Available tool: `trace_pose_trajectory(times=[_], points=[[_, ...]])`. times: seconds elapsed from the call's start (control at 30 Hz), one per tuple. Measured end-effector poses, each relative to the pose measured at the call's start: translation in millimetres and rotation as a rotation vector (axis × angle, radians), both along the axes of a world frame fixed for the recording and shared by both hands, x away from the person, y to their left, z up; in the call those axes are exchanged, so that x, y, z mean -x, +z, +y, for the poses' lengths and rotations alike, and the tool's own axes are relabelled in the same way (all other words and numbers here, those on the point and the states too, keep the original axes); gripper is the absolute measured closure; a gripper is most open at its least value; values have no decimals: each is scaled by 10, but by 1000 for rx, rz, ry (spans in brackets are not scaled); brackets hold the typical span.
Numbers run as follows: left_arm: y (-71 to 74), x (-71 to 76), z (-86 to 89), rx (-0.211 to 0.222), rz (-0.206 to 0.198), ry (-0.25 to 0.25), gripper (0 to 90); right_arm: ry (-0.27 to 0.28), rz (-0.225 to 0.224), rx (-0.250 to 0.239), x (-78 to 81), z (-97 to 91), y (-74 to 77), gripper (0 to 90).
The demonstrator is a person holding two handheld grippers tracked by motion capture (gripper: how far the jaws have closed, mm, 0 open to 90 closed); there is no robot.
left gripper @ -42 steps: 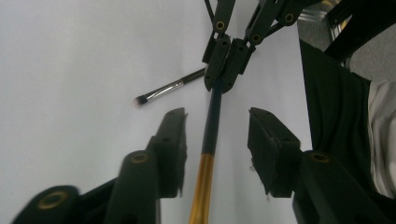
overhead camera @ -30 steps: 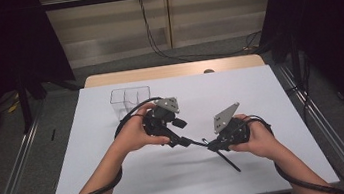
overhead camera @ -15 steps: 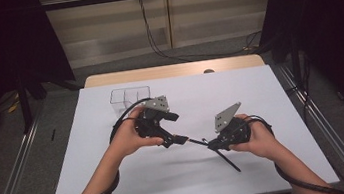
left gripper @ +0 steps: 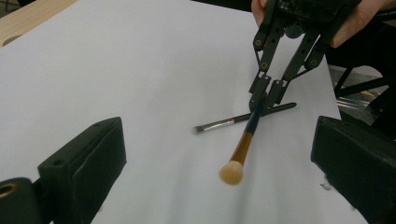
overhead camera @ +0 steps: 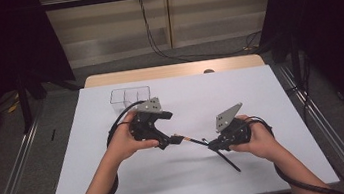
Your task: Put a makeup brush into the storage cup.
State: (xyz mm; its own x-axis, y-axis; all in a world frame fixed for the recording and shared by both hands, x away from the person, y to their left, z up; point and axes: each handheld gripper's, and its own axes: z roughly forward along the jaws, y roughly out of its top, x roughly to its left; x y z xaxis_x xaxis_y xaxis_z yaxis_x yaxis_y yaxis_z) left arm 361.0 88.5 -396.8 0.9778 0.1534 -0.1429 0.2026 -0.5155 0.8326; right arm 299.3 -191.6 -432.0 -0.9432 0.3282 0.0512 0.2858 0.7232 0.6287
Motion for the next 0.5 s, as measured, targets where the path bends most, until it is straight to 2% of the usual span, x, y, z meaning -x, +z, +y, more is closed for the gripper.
trace_pose_trajectory(times=[0.17, 0.2, 0.37, 0.5], points=[[-7, 14, 56, 38, -6, 16, 18, -14, -1, -12, 4, -23, -5, 855], [-19, 17, 70, 54, 3, 22, 18, -16, 0, -15, 5, -25, -7, 856], [-72, 27, 106, 67, 9, 39, 4, -27, -9, -35, 8, -43, -3, 855], [-97, 37, 119, 95, 19, 52, 0, -33, -11, -46, 9, -44, -10, 856]])
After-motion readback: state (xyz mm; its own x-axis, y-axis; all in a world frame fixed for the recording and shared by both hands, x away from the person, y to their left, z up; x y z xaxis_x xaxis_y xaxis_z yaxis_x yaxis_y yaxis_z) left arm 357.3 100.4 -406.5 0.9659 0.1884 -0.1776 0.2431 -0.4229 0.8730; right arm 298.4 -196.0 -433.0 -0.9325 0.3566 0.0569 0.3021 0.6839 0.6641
